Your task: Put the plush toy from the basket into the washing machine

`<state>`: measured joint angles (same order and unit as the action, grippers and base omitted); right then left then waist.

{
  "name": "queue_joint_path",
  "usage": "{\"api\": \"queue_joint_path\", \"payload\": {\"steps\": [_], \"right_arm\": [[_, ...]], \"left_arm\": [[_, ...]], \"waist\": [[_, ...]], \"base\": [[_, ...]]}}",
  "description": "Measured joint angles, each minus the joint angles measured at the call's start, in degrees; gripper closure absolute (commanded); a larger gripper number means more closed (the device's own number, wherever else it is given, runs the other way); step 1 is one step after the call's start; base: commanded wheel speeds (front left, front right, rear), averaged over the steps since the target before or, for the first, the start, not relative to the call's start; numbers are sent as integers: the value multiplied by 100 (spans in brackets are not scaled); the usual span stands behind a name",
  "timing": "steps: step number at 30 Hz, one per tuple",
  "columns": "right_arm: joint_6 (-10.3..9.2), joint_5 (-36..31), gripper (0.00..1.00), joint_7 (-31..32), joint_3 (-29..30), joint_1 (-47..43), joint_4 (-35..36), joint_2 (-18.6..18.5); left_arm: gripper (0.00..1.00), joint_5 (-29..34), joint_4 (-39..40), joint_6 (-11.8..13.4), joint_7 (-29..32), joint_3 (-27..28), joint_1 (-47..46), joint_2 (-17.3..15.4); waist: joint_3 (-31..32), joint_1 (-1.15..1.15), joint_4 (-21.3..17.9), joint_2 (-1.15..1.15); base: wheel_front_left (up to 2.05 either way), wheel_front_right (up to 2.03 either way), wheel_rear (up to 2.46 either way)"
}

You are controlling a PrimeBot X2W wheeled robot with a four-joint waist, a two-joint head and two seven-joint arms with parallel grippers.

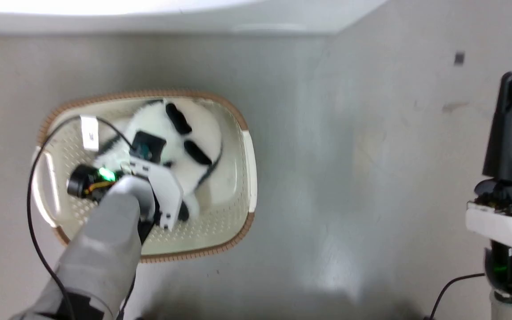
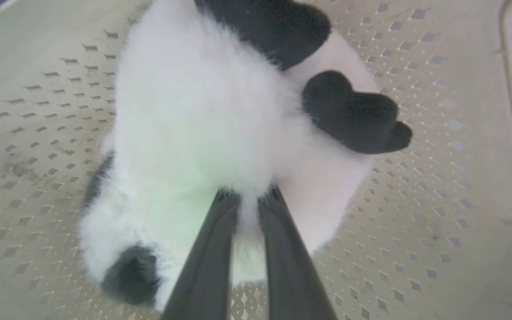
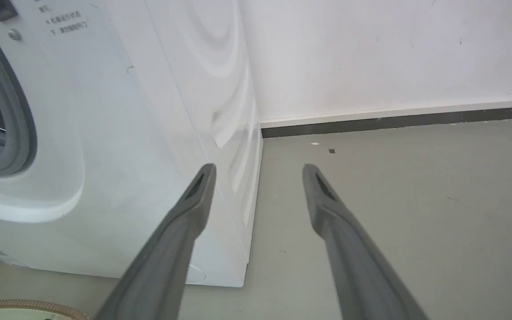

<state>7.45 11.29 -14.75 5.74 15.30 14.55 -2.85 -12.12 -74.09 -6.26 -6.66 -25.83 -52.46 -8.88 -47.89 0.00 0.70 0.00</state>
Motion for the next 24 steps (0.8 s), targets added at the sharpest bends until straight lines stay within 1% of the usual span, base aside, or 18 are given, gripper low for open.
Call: {"api": "queue_joint_path", "payload": {"steps": [7,15,19,21,24], "right_arm": [[0,48,0,0,-62,-296,-224,-1],[0,145,0,0,-70,-726,-449,-1],[0,208,0,0,-79,-923,-521,0],[0,258,0,0,-85,-1015,-544,0],[0,301,0,0,-85,-1148,-591,0]], "left_arm": [[100,-26,-4,-92,-416,-149,396,33],[100,-169,141,-99,-749,-241,882,13],[100,-313,527,-97,-764,-131,1180,-48],[100,-387,913,-66,-779,-22,1362,-92],[100,-436,1570,54,-795,132,1659,-134]], "waist": [[847,0,62,0],[1843,0,165,0],[2303,0,214,0],[2509,-1,240,0],[2790,-1,284,0]], "base": [[0,0,0],[0,0,0],[0,0,0],[0,0,0],[0,0,0]]}}
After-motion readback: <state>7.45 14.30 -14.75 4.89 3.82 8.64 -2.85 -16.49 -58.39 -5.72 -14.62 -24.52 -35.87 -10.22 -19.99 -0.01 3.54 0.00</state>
